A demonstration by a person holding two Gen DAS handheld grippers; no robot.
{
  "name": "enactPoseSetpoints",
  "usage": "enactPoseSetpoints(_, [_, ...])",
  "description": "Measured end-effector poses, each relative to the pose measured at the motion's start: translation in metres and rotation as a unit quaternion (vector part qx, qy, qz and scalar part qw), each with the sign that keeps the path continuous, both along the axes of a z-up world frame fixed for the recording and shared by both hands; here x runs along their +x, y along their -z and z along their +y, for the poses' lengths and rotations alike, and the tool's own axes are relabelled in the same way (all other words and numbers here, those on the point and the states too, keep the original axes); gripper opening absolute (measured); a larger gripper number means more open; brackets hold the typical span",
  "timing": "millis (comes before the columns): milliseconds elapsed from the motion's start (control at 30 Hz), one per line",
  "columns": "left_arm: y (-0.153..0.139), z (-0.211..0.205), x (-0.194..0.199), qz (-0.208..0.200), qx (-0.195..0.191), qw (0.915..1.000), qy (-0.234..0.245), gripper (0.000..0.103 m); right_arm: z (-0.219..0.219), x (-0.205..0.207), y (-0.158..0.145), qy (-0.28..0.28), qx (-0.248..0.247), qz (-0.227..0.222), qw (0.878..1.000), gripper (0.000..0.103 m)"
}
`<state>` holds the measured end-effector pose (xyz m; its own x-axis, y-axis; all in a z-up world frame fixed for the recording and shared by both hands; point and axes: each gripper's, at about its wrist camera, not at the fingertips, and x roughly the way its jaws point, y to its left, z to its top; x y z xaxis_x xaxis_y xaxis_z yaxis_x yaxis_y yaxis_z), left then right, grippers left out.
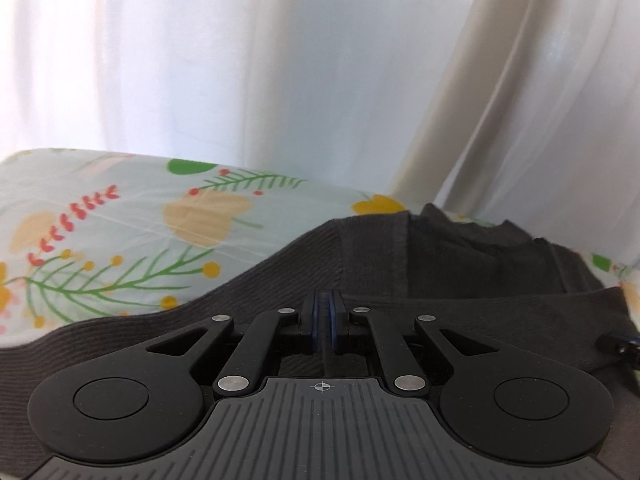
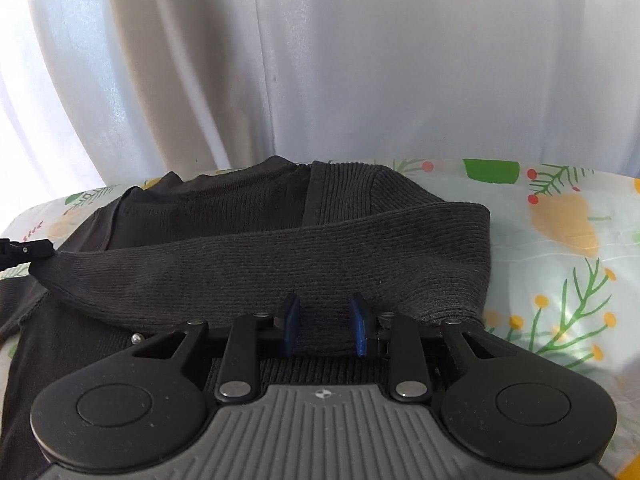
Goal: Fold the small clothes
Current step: 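Lay the sleeve flat across the chest and open the right tool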
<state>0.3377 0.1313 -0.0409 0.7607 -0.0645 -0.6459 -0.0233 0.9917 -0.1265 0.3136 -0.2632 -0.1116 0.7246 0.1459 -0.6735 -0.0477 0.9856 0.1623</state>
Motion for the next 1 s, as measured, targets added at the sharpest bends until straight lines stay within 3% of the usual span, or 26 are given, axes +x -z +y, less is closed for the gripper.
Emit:
enactPoseSetpoints(67, [-0.008, 0.004, -0.011, -0.022, 0.004, 0.9996, -0.016, 0.007, 0.001, -0.001, 0.0, -0.005, -0.008, -0.001, 1.0, 0.026])
enactPoseSetpoints(167, [-0.016, -0.006, -0.019, -0.039, -0.026, 0.9989, 0.006, 0.014, 0.001, 0.0, 0.001, -0.01, -0.013, -0.001, 1.0, 0.026])
enactPoseSetpoints(233, [-0.009, -0.024, -0.015, -0.024, -0.026, 0.9984, 0.043, 0.016, 0.005, 0.002, 0.002, -0.014, -0.028, -0.003, 1.0, 0.026])
enactPoseSetpoints(333, [0.012, -0.044, -0.005, 0.005, -0.012, 0.9979, 0.063, 0.016, 0.013, 0.004, 0.004, -0.016, -0.056, -0.008, 0.998, 0.026])
enactPoseSetpoints(400, [0.023, -0.046, 0.001, 0.025, -0.028, 0.9975, 0.059, 0.016, 0.015, 0.005, 0.005, -0.021, -0.07, -0.012, 0.997, 0.026])
enactPoseSetpoints(433, [0.025, -0.046, 0.001, 0.015, -0.027, 0.9979, 0.056, 0.017, 0.015, 0.005, 0.005, -0.023, -0.074, -0.014, 0.997, 0.026])
enactPoseSetpoints(833, [0.029, -0.055, 0.022, -0.004, 0.038, 0.9983, 0.044, 0.017, 0.008, 0.02, 0.008, -0.002, -0.09, -0.028, 0.996, 0.026])
enactPoseSetpoints(1000, [0.019, -0.056, 0.012, 0.01, 0.024, 0.999, 0.035, 0.022, 0.007, 0.017, 0.004, 0.005, -0.081, -0.021, 0.996, 0.026])
